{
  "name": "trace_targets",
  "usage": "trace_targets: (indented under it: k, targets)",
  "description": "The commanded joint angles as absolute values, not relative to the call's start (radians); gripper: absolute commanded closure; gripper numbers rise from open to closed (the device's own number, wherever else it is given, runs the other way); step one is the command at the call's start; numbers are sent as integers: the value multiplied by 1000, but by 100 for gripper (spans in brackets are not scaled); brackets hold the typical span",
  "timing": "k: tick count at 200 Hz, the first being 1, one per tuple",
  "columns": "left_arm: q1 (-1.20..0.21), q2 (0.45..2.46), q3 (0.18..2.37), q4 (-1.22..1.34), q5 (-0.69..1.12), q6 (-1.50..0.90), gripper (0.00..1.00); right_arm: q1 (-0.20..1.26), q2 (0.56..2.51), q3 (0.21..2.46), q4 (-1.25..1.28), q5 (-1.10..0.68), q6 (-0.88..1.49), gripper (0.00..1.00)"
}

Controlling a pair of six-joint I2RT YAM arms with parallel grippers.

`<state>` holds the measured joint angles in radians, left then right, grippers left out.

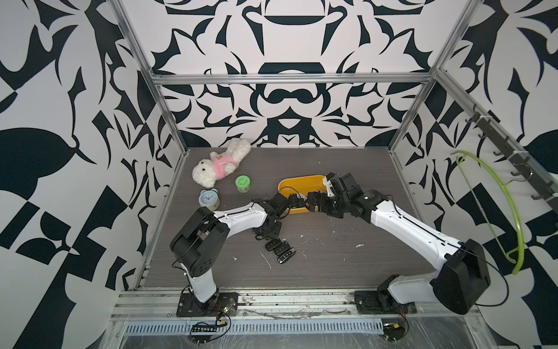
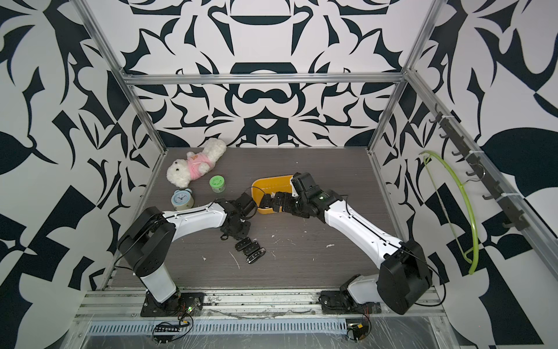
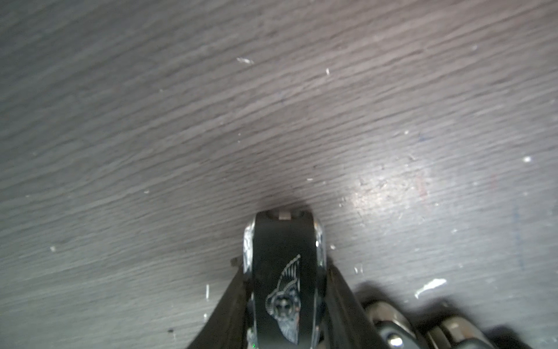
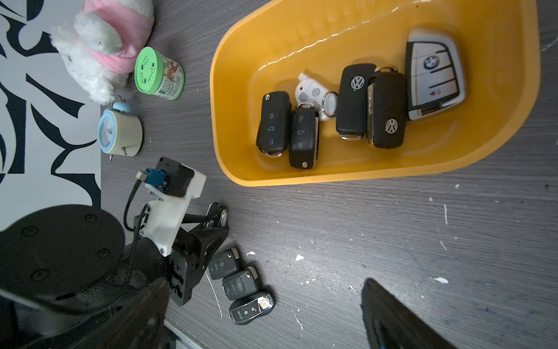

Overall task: Place the car key into the storage box
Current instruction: Pick up the car key from the center of the board, then place the car key in the storage box.

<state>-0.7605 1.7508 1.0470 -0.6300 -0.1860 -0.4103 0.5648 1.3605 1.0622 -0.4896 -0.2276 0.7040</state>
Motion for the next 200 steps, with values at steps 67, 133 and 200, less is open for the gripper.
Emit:
trace_targets:
  k: [67,133,200]
  targets:
    - [-746,1609,1188,-751,-245,-430,100,570,1349,1092,-491,-183,693,0]
    - [-747,1543,1311,-621,-188,-547,100,571,1266,1051,-542,1,724,0]
    - [-762,1722,1441,-427,-88,-670,100,570,1151,967,-559,134,772,0]
